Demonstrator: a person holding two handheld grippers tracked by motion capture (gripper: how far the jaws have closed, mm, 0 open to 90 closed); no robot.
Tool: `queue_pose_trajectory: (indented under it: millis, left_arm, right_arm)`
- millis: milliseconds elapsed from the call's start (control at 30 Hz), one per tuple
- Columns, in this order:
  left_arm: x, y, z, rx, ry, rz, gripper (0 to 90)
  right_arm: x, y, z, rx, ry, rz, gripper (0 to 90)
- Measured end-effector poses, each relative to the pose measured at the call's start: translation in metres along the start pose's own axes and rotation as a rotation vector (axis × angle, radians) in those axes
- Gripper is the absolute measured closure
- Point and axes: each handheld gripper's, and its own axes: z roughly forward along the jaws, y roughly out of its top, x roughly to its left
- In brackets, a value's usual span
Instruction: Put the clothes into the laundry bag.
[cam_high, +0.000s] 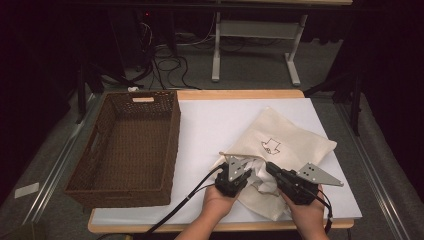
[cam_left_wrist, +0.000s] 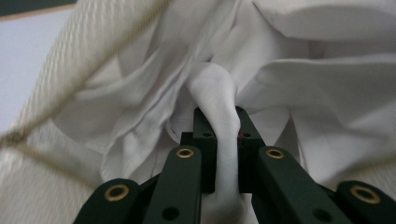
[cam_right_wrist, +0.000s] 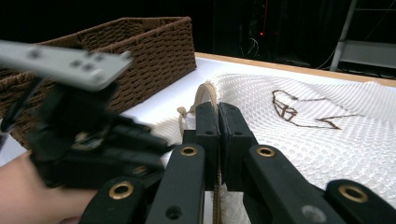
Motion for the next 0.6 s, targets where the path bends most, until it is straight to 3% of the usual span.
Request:
queue_pose_trajectory:
  millis: [267, 467, 600]
  left_arm:
    - [-0.008, 0.015, 0.041, -0.023, 0.035, -0.009, 84.1]
    - [-0.01, 0.017, 0.049, -0.034, 0.023, -0.017, 81.2]
    - [-0.01, 0.013, 0.04, -0.031, 0.009, -0.01, 61.8]
  right_arm:
    - [-0.005, -0.002, -0.003, -0.005, -0.013, 0.018, 88.3]
    - [-0.007, -0.002, -0.003, -0.007, -0.013, 0.026, 88.3]
    - [-0.007, -0.002, -0.003, -0.005, -0.008, 0.027, 88.3]
